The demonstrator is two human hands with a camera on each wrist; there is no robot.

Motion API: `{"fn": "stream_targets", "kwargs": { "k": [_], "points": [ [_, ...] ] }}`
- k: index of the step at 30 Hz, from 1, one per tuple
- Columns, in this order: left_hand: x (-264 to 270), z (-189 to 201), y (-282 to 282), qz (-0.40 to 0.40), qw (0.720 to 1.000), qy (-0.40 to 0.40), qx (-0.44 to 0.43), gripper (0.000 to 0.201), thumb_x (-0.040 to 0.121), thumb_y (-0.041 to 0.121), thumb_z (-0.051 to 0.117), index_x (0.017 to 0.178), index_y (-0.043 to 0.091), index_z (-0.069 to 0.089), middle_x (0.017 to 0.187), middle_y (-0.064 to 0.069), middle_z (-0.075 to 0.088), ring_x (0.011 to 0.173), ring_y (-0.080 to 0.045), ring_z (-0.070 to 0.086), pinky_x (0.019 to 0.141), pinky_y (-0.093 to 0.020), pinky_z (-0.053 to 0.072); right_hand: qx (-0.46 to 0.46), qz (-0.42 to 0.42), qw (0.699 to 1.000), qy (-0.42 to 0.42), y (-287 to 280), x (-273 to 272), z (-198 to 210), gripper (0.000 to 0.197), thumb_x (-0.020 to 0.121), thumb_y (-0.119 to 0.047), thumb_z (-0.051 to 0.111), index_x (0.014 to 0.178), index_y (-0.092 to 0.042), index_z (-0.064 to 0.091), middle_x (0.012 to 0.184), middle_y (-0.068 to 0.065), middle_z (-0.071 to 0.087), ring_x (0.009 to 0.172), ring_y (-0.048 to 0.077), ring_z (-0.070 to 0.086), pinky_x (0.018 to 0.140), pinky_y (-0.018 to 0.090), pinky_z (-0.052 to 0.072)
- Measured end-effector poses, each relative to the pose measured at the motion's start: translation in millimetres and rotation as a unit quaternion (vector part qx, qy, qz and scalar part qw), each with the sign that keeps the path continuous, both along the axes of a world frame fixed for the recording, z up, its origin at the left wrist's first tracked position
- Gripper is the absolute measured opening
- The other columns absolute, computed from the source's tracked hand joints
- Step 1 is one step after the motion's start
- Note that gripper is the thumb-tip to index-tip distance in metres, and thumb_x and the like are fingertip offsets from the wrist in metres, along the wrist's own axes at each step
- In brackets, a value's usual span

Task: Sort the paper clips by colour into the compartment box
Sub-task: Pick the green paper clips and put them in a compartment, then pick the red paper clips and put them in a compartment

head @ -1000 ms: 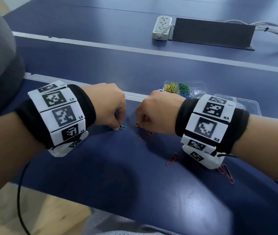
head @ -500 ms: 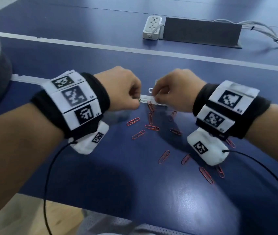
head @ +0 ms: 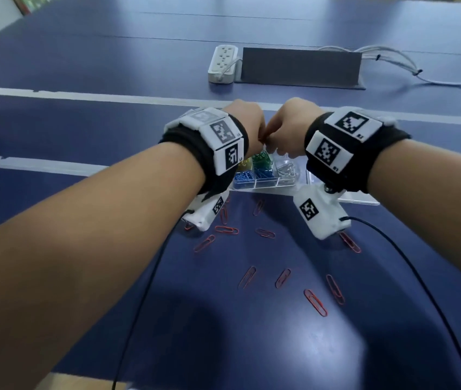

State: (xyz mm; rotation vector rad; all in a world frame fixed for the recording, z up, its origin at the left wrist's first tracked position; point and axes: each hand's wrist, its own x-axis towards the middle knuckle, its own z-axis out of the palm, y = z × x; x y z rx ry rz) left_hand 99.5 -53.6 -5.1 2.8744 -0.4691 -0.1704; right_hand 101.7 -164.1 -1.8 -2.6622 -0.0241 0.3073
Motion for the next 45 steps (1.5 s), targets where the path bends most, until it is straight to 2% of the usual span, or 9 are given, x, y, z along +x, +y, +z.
{"fn": "stream_targets", "kwargs": {
  "k": [9,15,20,22,25,31,36,40,45],
  "points": [
    [-4.7,2.9,-4.1,-0.024,0.999,0.015,-0.025,0.034,0.077,0.016,0.073,0.11,0.021,0.069,0.102,-0.003,0.072,0.097,-0.02,0.066,0.089,-0.031,0.052,0.019,0.003,1.0,-0.024,-18.2,-11.3,0.1,0.031,0.08,-0.007,0.045,0.083,-0.029,0.067,0.096,0.004,0.073,0.09,0.025,0.067,0.08,0.038,0.058],
    [-8.6,-3.9,-2.6,-0.046,0.999,0.002,0.008,0.023,0.083,0.008,0.059,0.098,0.018,0.074,0.097,-0.006,0.07,0.096,-0.026,0.065,0.089,-0.034,0.053,0.012,0.013,0.999,-0.051,-35.9,-27.2,-5.0,0.037,0.081,-0.009,0.041,0.095,-0.025,0.07,0.102,0.003,0.072,0.082,0.018,0.059,0.076,0.024,0.046],
    [-12.2,-2.8,1.2,-0.038,0.999,-0.037,-0.015,0.034,0.088,0.008,0.051,0.117,0.018,0.066,0.114,-0.003,0.068,0.109,-0.022,0.058,0.096,-0.032,0.046,-0.006,0.037,0.997,-0.067,-46.9,-53.5,-5.7,0.036,0.082,-0.01,0.042,0.099,-0.024,0.071,0.1,0.005,0.072,0.083,0.019,0.058,0.081,0.021,0.043],
    [-16.2,0.6,8.6,-0.031,0.997,-0.049,-0.044,0.034,0.09,0.011,0.05,0.12,0.022,0.063,0.109,0.0,0.068,0.099,-0.019,0.057,0.094,-0.03,0.044,-0.034,0.056,0.995,-0.078,-53.4,-66.0,-3.1,0.034,0.082,-0.011,0.046,0.099,-0.024,0.071,0.096,0.004,0.072,0.087,0.023,0.061,0.08,0.022,0.041],
    [-31.3,4.8,22.9,-0.033,0.996,-0.041,-0.072,0.021,0.088,0.018,0.056,0.104,0.021,0.069,0.086,0.002,0.064,0.078,-0.013,0.052,0.082,-0.025,0.046,-0.083,0.084,0.991,-0.06,-64.8,-83.7,0.9,0.026,0.082,-0.013,0.053,0.096,-0.025,0.072,0.084,0.0,0.07,0.079,0.02,0.059,0.077,0.021,0.04],
    [-71.3,3.4,51.0,-0.074,0.997,0.033,-0.011,0.008,0.081,0.028,0.066,0.084,0.022,0.071,0.065,0.009,0.06,0.064,-0.012,0.055,0.071,-0.021,0.041,-0.172,0.112,0.979,0.024,-81.4,-107.5,-4.3,0.005,0.073,-0.029,0.07,0.077,-0.026,0.07,0.062,-0.016,0.059,0.063,0.006,0.053,0.072,0.024,0.045],
    [-86.4,0.9,72.0,-0.054,0.994,0.08,0.057,0.009,0.078,0.031,0.068,0.071,0.029,0.063,0.065,0.01,0.061,0.068,-0.01,0.057,0.072,-0.024,0.048,-0.179,0.107,0.975,0.069,-78.0,-116.6,-9.5,0.011,0.072,-0.023,0.069,0.067,-0.028,0.06,0.06,-0.015,0.063,0.061,-0.001,0.053,0.071,0.026,0.05],
    [-93.9,-6.0,79.6,-0.019,0.991,0.095,0.088,0.018,0.077,0.044,0.066,0.081,0.027,0.067,0.07,0.011,0.06,0.075,-0.013,0.057,0.071,-0.026,0.048,-0.167,0.131,0.976,0.058,-64.1,-119.1,-7.1,0.015,0.073,-0.015,0.057,0.072,-0.03,0.057,0.061,-0.015,0.058,0.06,0.001,0.048,0.071,0.026,0.049],
    [-94.1,-13.6,79.1,0.025,0.989,0.086,0.12,0.025,0.076,0.048,0.066,0.086,0.025,0.065,0.083,0.003,0.059,0.087,-0.023,0.061,0.069,-0.026,0.042,-0.137,0.181,0.974,0.015,-37.7,-111.7,-7.7,0.023,0.078,-0.014,0.052,0.082,-0.028,0.07,0.074,-0.009,0.062,0.076,0.017,0.054,0.083,0.028,0.048]
  ]
}}
